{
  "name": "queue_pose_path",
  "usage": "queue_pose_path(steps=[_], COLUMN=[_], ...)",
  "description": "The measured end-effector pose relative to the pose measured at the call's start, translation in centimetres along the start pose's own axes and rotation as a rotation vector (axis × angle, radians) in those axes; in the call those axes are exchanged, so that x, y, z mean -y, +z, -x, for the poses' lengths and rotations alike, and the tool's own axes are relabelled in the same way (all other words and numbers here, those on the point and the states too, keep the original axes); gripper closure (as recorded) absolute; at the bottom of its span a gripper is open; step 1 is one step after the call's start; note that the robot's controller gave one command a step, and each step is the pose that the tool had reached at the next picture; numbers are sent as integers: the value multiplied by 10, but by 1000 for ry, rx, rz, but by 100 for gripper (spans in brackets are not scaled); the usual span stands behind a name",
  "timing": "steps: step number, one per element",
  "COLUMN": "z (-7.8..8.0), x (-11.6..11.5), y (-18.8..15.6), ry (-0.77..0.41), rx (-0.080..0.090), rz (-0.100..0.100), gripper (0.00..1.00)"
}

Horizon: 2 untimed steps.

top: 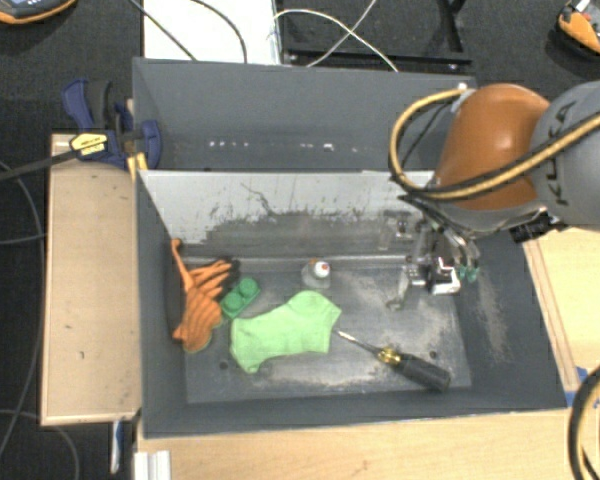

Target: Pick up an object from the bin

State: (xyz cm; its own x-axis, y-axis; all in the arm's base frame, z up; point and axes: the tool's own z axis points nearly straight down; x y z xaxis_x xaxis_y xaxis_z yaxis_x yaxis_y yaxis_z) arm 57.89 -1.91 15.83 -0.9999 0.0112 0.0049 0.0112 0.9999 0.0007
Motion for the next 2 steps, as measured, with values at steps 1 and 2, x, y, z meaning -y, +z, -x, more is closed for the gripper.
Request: queue_pose_path(steps=[1,2], z=[2,-77], x=[0,9], y=[-5,90], ry=[-1,-16], rx=[8,-2], rz=[-1,0], gripper=[0,0])
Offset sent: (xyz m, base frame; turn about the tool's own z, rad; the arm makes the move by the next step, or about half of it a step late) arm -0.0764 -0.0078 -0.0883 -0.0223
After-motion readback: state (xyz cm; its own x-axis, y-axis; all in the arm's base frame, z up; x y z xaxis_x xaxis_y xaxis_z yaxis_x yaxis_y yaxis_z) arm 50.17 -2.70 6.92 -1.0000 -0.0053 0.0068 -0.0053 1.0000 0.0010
